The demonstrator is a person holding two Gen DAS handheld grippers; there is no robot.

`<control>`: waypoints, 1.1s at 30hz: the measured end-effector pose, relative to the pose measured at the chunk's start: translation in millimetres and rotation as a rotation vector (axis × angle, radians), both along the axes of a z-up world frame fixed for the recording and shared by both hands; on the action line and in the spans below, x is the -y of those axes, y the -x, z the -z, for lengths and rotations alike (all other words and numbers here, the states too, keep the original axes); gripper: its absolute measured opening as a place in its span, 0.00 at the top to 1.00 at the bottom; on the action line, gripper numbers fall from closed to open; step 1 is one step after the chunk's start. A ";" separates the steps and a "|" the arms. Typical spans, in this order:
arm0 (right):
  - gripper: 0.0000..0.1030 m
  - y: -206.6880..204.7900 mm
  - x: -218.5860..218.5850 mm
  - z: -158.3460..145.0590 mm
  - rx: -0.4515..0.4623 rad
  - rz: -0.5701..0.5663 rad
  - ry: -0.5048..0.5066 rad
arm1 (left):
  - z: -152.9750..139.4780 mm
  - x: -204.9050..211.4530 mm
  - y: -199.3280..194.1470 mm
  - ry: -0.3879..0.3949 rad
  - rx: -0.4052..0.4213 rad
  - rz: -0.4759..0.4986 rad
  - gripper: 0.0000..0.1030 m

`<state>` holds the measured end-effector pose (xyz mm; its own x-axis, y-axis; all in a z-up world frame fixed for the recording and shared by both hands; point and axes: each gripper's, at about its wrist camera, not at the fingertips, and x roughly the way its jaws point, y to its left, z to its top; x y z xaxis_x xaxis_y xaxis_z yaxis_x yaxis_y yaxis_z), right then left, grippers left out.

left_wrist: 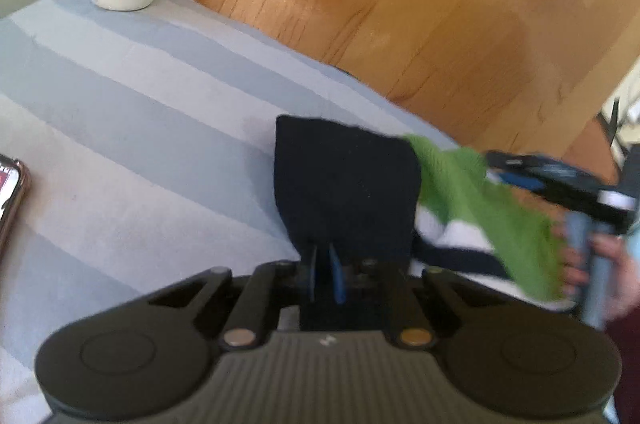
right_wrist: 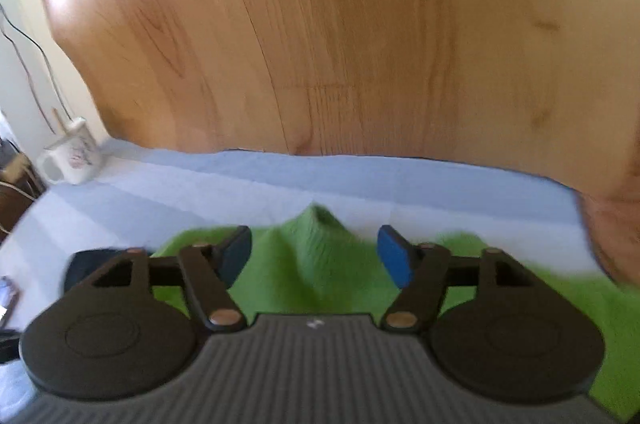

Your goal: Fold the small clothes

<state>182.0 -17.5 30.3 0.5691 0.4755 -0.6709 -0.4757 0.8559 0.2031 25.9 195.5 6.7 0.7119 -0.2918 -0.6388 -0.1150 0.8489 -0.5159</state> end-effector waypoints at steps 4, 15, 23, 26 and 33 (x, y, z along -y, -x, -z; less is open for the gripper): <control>0.89 -18.6 -27.7 20.7 -0.056 -0.100 0.116 | -44.9 -44.2 30.1 0.008 0.160 -0.139 0.95; 0.88 -47.8 -6.0 -3.8 0.106 0.164 0.073 | -45.6 -78.7 27.2 0.129 0.093 -0.186 0.94; 0.54 65.2 -7.3 -40.2 -0.123 -0.212 -0.222 | -45.5 -77.1 47.5 0.232 0.148 -0.139 0.94; 0.41 102.7 -26.6 -24.4 -0.288 -0.320 -0.302 | -42.9 -71.4 58.5 0.282 0.172 -0.124 0.94; 0.96 138.3 -52.8 30.8 -0.579 -0.302 -0.540 | -41.2 -57.6 92.8 0.355 0.194 -0.085 0.94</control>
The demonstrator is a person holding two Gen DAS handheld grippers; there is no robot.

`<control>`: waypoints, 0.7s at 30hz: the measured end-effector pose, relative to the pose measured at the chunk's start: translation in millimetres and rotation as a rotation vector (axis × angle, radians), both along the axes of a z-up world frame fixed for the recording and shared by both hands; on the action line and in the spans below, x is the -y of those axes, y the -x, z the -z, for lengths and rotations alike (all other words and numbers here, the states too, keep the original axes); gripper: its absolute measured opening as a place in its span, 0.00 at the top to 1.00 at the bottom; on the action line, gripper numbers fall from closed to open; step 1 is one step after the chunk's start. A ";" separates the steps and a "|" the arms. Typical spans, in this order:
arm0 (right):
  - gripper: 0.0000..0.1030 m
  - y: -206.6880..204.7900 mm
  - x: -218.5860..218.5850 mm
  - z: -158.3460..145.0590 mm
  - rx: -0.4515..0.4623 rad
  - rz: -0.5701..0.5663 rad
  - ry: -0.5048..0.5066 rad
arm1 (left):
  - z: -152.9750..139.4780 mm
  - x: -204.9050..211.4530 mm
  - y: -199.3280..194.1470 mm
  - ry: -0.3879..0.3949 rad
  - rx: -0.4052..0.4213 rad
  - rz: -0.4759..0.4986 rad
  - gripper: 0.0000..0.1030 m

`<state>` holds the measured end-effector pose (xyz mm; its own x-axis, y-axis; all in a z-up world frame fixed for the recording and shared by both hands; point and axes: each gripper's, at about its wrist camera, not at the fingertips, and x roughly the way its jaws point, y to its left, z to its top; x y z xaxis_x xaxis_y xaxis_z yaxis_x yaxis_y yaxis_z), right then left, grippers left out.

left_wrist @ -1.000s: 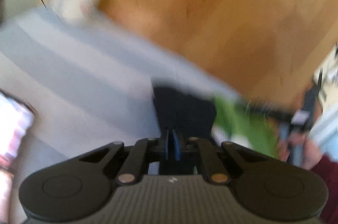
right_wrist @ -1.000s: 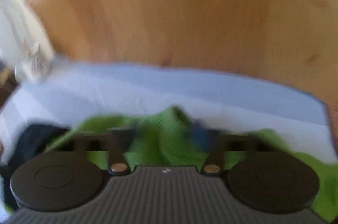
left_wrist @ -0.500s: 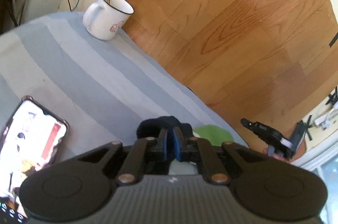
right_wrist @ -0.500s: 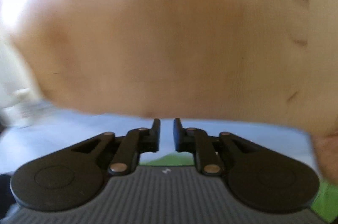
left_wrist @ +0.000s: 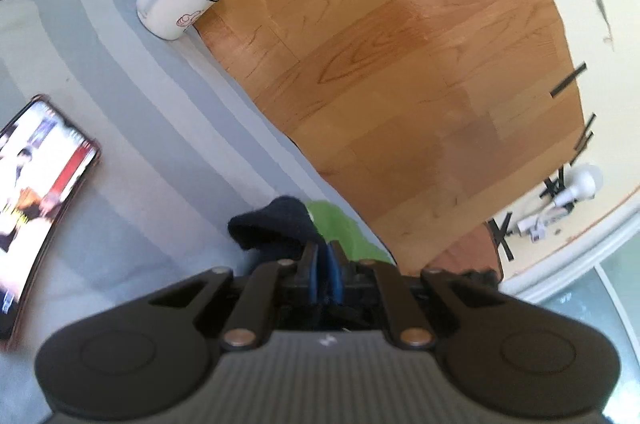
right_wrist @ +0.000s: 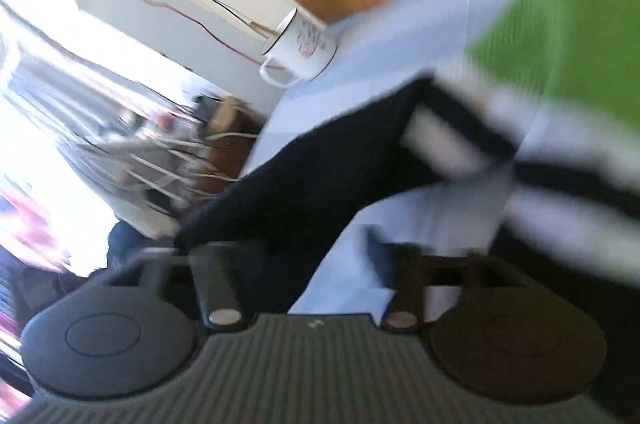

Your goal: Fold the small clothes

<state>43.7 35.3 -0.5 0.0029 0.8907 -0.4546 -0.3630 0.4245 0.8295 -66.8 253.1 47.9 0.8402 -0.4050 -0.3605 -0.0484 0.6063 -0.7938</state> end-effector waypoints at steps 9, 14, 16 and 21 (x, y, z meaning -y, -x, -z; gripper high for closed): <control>0.97 24.6 37.7 -128.9 0.378 -0.066 0.016 | 19.8 1.5 108.3 -0.182 0.205 0.107 0.86; 0.91 14.5 12.6 -125.6 0.418 -0.065 0.079 | 18.3 4.6 122.5 -0.338 0.169 0.033 0.69; 0.82 7.5 1.3 -100.8 0.348 -0.041 0.107 | 19.2 7.6 115.4 -0.356 0.136 0.025 0.57; 0.55 0.7 -4.8 -38.9 0.176 0.032 0.162 | 30.7 9.6 95.8 -0.365 0.068 0.032 0.58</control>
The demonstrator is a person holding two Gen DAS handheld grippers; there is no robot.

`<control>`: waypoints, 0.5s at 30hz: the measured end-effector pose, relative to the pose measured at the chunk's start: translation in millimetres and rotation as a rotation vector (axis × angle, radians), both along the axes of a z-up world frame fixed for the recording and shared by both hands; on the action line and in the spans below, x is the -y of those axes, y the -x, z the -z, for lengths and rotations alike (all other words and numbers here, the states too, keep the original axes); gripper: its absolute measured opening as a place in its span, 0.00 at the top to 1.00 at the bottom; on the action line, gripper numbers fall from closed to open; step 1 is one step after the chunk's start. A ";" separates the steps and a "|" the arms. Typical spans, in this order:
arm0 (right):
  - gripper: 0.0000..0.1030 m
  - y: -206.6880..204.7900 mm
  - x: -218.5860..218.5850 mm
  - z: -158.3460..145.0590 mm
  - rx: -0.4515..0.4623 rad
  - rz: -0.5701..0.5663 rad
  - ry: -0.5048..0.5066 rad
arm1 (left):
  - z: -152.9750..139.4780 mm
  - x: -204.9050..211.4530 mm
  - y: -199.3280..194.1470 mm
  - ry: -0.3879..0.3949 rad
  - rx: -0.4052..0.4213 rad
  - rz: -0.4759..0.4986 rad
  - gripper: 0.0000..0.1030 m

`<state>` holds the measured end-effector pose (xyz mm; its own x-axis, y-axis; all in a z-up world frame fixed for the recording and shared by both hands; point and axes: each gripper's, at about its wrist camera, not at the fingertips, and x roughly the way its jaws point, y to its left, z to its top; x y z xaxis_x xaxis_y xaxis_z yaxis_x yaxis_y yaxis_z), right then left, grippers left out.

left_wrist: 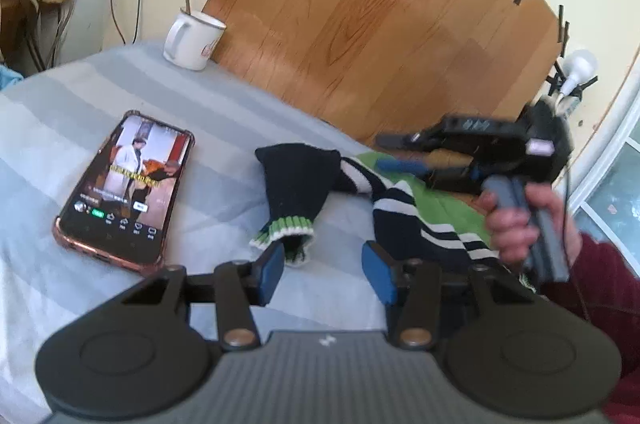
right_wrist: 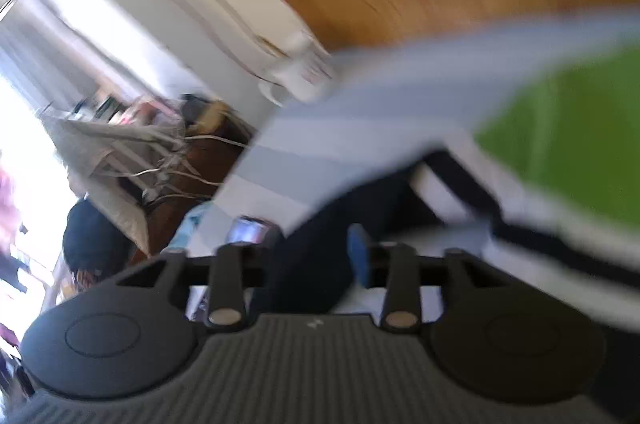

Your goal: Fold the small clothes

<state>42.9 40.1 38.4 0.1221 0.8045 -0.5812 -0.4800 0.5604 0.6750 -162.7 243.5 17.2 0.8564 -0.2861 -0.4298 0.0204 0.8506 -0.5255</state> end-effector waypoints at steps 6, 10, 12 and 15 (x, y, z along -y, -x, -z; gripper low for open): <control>0.55 5.8 -2.7 51.4 -0.130 0.027 -0.039 | -8.8 1.4 12.9 -0.101 0.055 -0.039 0.58; 0.52 -0.4 -12.8 55.8 -0.127 0.041 -0.107 | -15.0 11.0 14.7 -0.262 0.048 -0.098 0.58; 0.73 -3.2 -21.2 58.3 -0.154 0.025 -0.128 | -15.9 18.7 13.3 -0.384 0.037 -0.118 0.58; 0.91 -2.5 -22.1 47.8 -0.164 -0.012 -0.166 | -11.1 42.4 11.3 -0.658 0.053 -0.142 0.58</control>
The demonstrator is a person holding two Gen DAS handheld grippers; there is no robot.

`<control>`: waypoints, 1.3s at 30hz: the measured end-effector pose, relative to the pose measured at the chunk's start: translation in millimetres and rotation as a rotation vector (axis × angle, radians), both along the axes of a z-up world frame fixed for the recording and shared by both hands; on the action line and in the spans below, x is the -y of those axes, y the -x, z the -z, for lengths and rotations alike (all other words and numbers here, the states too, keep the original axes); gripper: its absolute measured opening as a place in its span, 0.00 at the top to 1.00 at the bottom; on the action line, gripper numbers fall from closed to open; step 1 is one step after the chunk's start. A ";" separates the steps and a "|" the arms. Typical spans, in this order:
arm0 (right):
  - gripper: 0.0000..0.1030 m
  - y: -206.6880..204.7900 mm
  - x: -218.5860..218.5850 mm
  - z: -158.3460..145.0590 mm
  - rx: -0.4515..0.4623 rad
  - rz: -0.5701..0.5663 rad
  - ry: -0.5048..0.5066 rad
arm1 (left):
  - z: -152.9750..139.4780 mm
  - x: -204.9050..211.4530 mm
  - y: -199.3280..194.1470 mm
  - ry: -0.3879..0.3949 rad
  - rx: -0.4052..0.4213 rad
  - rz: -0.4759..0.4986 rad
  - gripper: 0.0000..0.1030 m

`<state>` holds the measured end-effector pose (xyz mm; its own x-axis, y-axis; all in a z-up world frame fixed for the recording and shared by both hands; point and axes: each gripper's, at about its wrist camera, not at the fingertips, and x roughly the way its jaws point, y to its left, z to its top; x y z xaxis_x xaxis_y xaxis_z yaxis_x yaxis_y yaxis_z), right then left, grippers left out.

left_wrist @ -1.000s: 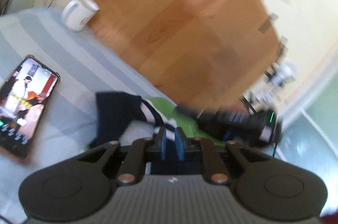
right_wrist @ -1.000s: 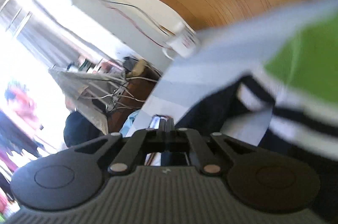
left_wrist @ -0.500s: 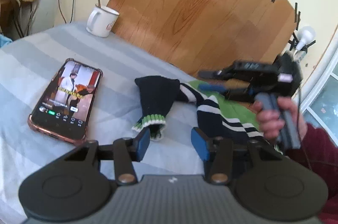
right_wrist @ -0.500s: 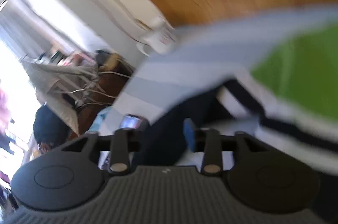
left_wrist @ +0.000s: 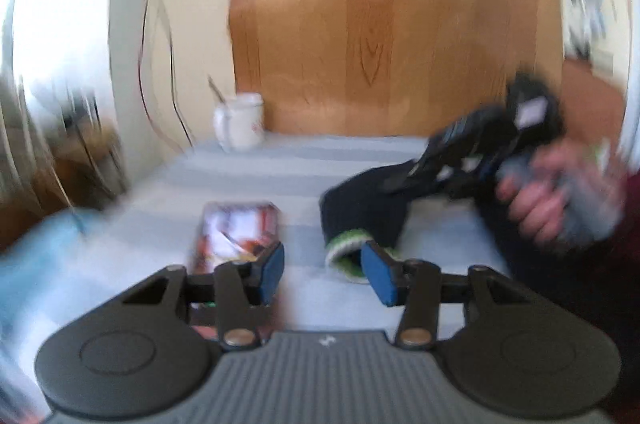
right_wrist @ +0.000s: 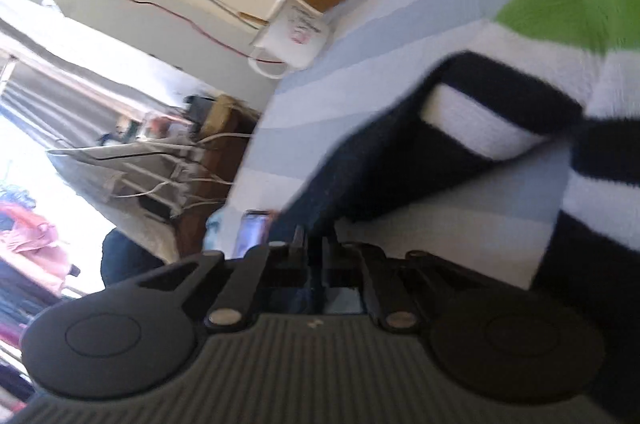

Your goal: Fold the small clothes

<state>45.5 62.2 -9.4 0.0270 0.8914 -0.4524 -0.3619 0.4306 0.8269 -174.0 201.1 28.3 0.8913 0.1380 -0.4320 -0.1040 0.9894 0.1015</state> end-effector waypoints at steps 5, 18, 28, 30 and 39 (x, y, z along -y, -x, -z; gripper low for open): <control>0.91 5.1 19.0 -41.1 0.050 -0.034 -0.063 | 21.5 39.6 -3.4 -0.341 0.022 0.080 0.55; 0.48 19.5 -35.9 -91.1 0.219 -0.208 0.083 | 14.4 58.9 -4.8 -0.213 0.071 0.230 0.41; 0.45 -6.1 -1.7 -77.1 0.247 -0.040 0.064 | 20.8 50.4 -15.5 -0.216 0.030 0.146 0.24; 0.45 -12.3 15.9 -76.5 0.243 -0.004 0.061 | 28.5 52.2 -27.0 -0.230 0.012 0.135 0.24; 0.45 -13.9 22.3 -55.1 0.193 -0.005 0.073 | 39.7 55.6 -80.9 -0.239 -0.057 0.110 0.21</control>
